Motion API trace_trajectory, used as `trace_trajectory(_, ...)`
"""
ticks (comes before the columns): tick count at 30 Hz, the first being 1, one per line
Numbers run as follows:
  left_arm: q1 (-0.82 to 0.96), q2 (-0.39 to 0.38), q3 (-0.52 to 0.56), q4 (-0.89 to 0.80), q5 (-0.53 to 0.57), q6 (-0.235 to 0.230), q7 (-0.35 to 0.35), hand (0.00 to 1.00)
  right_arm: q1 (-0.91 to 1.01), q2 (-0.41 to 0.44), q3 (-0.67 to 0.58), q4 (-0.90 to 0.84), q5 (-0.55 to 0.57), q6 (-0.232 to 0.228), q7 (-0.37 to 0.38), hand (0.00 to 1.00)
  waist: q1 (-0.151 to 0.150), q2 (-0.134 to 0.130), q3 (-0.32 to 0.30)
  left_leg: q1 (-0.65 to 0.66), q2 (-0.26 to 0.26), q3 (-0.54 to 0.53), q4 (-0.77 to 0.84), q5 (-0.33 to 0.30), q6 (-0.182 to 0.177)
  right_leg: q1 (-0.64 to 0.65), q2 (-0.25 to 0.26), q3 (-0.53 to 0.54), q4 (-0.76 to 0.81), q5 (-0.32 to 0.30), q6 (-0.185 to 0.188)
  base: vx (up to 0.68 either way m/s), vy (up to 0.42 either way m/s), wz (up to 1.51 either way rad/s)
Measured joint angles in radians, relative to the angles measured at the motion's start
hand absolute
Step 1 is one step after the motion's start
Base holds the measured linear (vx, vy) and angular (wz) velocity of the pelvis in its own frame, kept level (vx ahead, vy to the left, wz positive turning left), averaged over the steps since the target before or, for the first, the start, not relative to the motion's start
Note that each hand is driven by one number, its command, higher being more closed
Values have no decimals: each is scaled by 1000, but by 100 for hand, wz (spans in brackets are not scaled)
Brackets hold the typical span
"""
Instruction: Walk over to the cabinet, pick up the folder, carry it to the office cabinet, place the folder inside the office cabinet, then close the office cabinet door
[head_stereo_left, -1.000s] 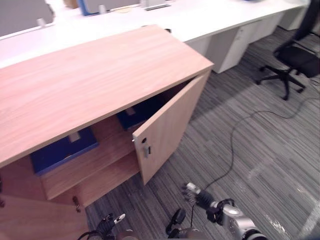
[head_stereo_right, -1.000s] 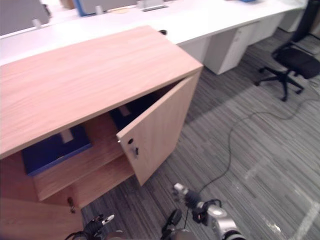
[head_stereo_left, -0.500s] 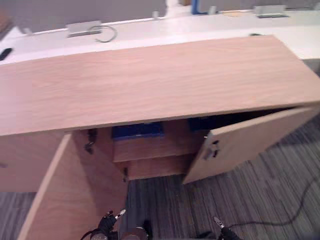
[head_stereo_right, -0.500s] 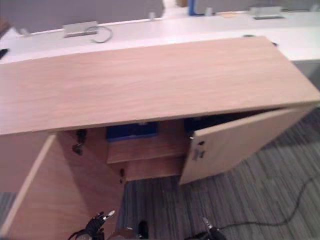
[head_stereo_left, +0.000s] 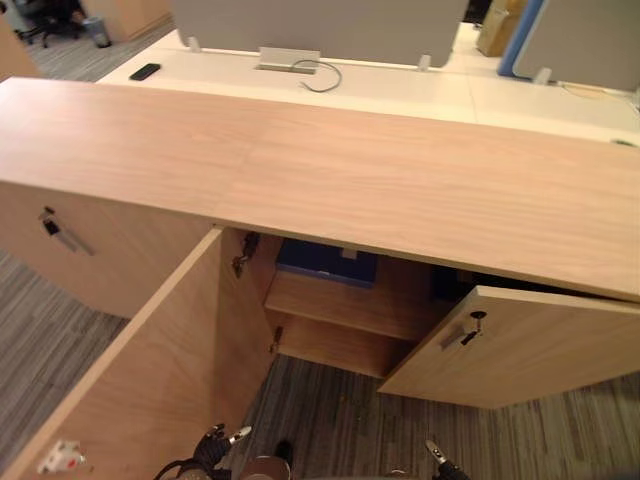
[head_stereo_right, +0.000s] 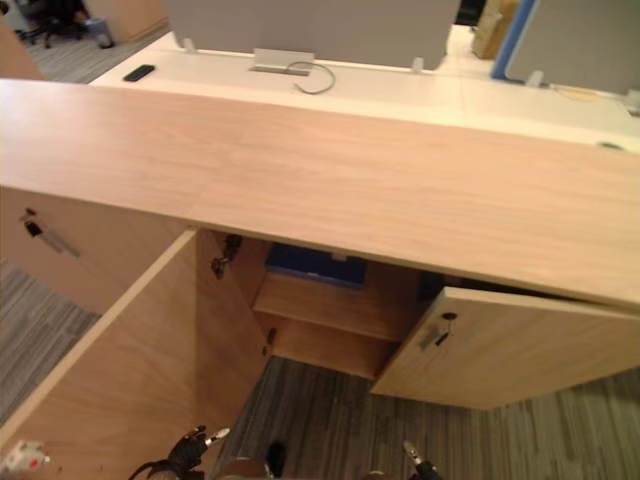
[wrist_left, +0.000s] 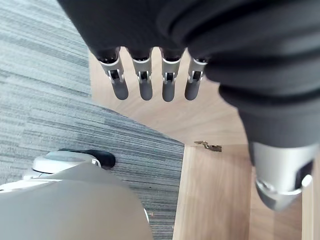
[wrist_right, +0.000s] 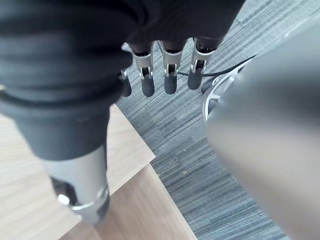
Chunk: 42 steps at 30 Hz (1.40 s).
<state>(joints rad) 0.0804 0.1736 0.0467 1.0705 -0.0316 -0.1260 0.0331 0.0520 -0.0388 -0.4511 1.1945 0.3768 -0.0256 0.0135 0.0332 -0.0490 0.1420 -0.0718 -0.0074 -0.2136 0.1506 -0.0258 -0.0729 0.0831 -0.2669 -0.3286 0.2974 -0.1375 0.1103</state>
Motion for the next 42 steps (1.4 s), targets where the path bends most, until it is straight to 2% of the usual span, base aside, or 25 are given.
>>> trace_trajectory(4, 5, -2, 46, 41, -14, 2, 5, 0, 0, 17, -24, 27, -4, 6, 11, 0, -3, -6, 1, 5, 20, -41, -35, 39, -33, 56, 45, -21, -89, -9, 7, -69, -177, 28)
trace_trajectory(6, 13, -5, 61, 41, -23, 2, 5, 0, 3, 24, -37, 37, -3, 6, 15, 0, -18, -6, 2, 7, 37, -70, -47, 60, -51, 84, 73, -26, -121, -10, 8, -111, -128, 29)
trace_trajectory(10, 17, -11, 86, 41, -48, 2, 6, 0, 7, 24, -38, 37, -4, 5, 17, 0, -24, -8, 9, 19, 54, -116, -108, 105, -70, 117, 103, -44, -169, -30, 12, -159, -85, 33)
trace_trajectory(12, 21, -18, 95, 34, -72, 1, 6, 0, 24, 25, -61, 37, -5, 5, 17, 0, -39, -3, 12, 16, 66, -173, -151, 140, -72, 121, 121, -104, -165, -52, 8, -207, -77, 90)
trace_trajectory(14, 26, -19, 96, -4, -122, 1, 6, 0, 44, 25, -82, 37, -10, 6, 13, 0, -41, 0, 20, -32, 80, -152, -162, 135, -60, 119, 129, -182, -164, -56, 7, -140, -67, 95)
trace_trajectory(15, 23, -18, 96, -13, -129, 1, 6, 0, 47, 25, -88, 37, -10, 6, 12, 0, -43, -5, 23, -50, 84, -118, -149, 129, -50, 115, 123, -209, -166, -54, 4, -84, -12, 121)
trace_trajectory(16, 10, -13, 89, -62, -170, 0, 5, 0, 36, 23, -117, 37, -20, 6, 9, 0, -44, -6, 54, -172, 104, 149, 85, 81, 15, 110, 89, -289, -144, -45, -9, -25, 41, 107)
trace_trajectory(17, 10, -13, 88, -68, -175, 0, 4, 0, 34, 21, -117, 37, -24, 6, 7, 0, -43, -9, 59, -186, 111, 198, 140, 69, 30, 110, 84, -297, -139, -45, -9, 21, 105, 103)
trace_trajectory(18, 18, -13, 71, -91, -196, 0, 4, 0, 25, 13, -116, 36, -40, 6, 5, 0, -38, -6, 64, -209, 149, 400, 326, 6, 99, 111, 57, -318, -123, -42, -5, 135, 173, 49)
trace_trajectory(19, 27, -10, 44, -114, -219, 0, 3, 0, 21, 10, -116, 31, -44, 6, 5, 0, -40, 3, 60, -204, 179, 522, 416, -74, 97, 111, 46, -333, -115, -41, -2, 216, 237, 84)
trace_trajectory(20, 31, -12, 0, -159, -240, -1, -3, 0, 21, 6, -116, 19, -44, 5, 5, 0, -47, 39, 50, -208, 205, 624, 450, -146, 111, 114, 47, -363, -94, -43, 10, 215, 224, 93)
trace_trajectory(21, 26, -17, -35, -198, -247, -1, -15, 0, 10, 6, -117, 18, -44, 7, 5, 0, -45, 52, 54, -216, 195, 653, 441, -164, 138, 108, 43, -384, -70, -54, 24, 172, 187, 98)
trace_trajectory(22, 21, -17, -54, -227, -249, -1, -28, 0, 4, 12, -119, 18, -43, 9, 6, 0, -45, 51, 56, -222, 174, 643, 429, -166, 141, 101, 34, -388, -70, -62, 23, 149, 213, 92)
trace_trajectory(24, 24, -30, -108, -319, -245, 0, -78, 0, -2, 10, -148, 17, -45, 14, 16, 0, -42, 55, 53, -223, 75, 600, 361, -140, 169, 121, 22, -387, -112, -69, 24, 120, 179, 114)
trace_trajectory(25, 24, -32, -108, -340, -244, 2, -93, 0, -3, 7, -159, 22, -45, 15, 18, 0, -43, 60, 53, -222, 52, 591, 343, -132, 167, 129, 18, -391, -118, -70, 25, 66, 69, 123)
trace_trajectory(26, 26, -30, -104, -385, -244, 3, -111, 0, -9, -5, -159, 45, -46, 14, 22, 0, -46, 65, 52, -205, 11, 592, 279, -119, 144, 137, 3, -417, -119, -70, 24, 61, 65, 112)
trace_trajectory(27, 22, -23, -93, -425, -253, 5, -127, 0, -9, -19, -160, 54, -49, 16, 24, 0, -54, 61, 45, -180, 0, 663, 214, -189, 126, 149, -19, -451, -143, -60, 9, 82, 68, 104)
trace_trajectory(28, 22, -18, -80, -433, -256, 7, -134, 0, -7, -16, -160, 56, -50, 18, 25, 0, -59, 55, 41, -170, 20, 735, 238, -221, 126, 152, -32, -470, -157, -46, -1, 120, 51, 67)
trace_trajectory(29, 37, -13, -59, -456, -273, 11, -147, 0, -1, -34, -177, 54, -61, 17, 25, 0, -60, 87, 34, -165, 118, 779, 311, -215, 145, 155, -17, -492, -135, -29, 29, 180, 25, 79)
trace_trajectory(30, 39, -14, -51, -463, -292, 24, -151, 0, 17, -45, -204, 33, -76, 24, 29, 0, -83, 104, 28, -151, 88, 768, 283, -175, 180, 171, -36, -516, -105, -30, 33, 170, 19, 71)
trace_trajectory(31, 42, -14, -50, -475, -297, 24, -153, 0, 22, -45, -217, 29, -85, 29, 30, 0, -85, 102, 27, -134, 65, 764, 241, -154, 182, 170, -50, -521, -97, -28, 30, 138, 45, 69)
trace_trajectory(33, 59, -10, -44, -518, -344, 32, -159, 0, 25, -28, -225, 13, -85, 35, 38, 0, -86, 103, 25, -78, 1, 745, 73, -60, 184, 153, -49, -524, -117, -23, 23, 56, 45, 33)
trace_trajectory(36, 78, -12, -45, -574, -366, 40, -168, 0, 25, -27, -226, 4, -89, 43, 42, 0, -93, 102, 20, -41, -41, 713, -64, 36, 176, 151, -31, -548, -144, -8, 33, 16, -29, 30)
trace_trajectory(40, 84, -13, -59, -606, -358, 65, -180, 0, 26, -23, -226, -7, -124, 55, 49, 0, -98, 104, 12, 26, -49, 697, -242, 142, 159, 148, 5, -550, -151, -3, 33, -30, -86, 1)
trace_trajectory(42, 81, -19, -64, -638, -355, 67, -181, 0, 30, -21, -226, -17, -123, 58, 50, 0, -103, 106, 9, 28, -45, 699, -242, 144, 157, 149, 7, -548, -152, -8, 25, -66, -60, -7)
